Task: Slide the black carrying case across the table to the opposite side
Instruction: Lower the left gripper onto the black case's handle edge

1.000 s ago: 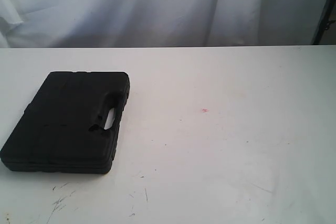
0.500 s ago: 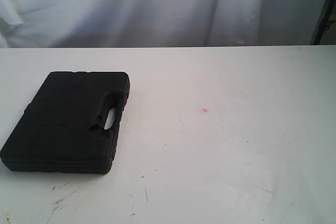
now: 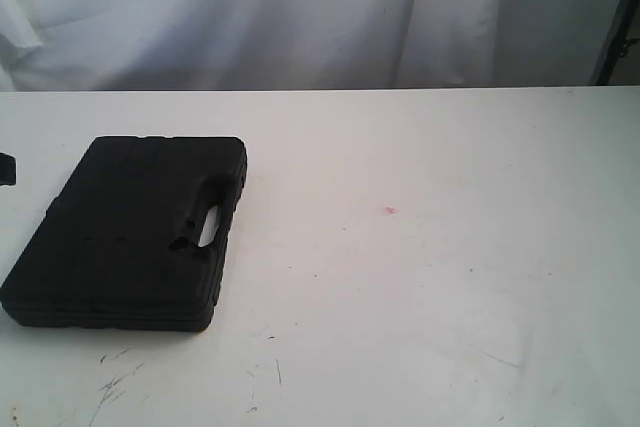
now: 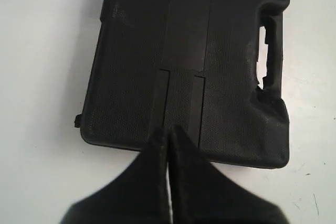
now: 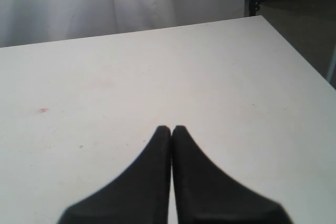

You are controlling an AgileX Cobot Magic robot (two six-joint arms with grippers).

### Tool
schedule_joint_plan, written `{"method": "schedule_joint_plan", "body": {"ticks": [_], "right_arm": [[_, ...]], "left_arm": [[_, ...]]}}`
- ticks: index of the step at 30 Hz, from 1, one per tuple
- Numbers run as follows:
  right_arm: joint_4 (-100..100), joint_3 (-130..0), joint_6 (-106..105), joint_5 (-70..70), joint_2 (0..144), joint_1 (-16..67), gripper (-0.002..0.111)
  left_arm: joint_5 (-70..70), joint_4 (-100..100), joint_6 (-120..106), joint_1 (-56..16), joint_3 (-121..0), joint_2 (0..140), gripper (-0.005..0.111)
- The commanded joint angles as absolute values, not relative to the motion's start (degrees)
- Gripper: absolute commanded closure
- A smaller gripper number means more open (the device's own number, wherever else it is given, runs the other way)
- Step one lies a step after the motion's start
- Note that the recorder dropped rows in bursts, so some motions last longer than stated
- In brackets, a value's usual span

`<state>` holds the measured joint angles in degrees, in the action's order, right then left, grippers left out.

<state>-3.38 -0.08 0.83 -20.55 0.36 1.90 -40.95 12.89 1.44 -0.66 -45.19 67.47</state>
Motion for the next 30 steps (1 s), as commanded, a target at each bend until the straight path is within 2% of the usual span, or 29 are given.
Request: {"method": "schedule_joint_plan", "body": {"ticks": [1, 8, 17, 30], "right_arm": [[-3.88, 0.00, 0.79, -19.79, 0.00, 1.72, 0.108], [-3.83, 0.00, 0.79, -19.90, 0.00, 1.72, 0.108], [-3.83, 0.00, 0.79, -19.90, 0.00, 1.72, 0.108], [-3.83, 0.00, 0.79, -19.90, 0.00, 1.72, 0.108]], "left_arm": [[-39.24, 15.87, -2.02, -0.96, -45.67, 69.85, 0.107], [-44.43, 20.67, -5.42, -2.37, -53.02, 77.12, 0.107], [-51.33, 16.23, 1.25, -10.13, -68.49, 87.87, 0.107], [-55.77, 13.97, 5.96, -19.11, -79.01, 103.41, 0.107]]}}
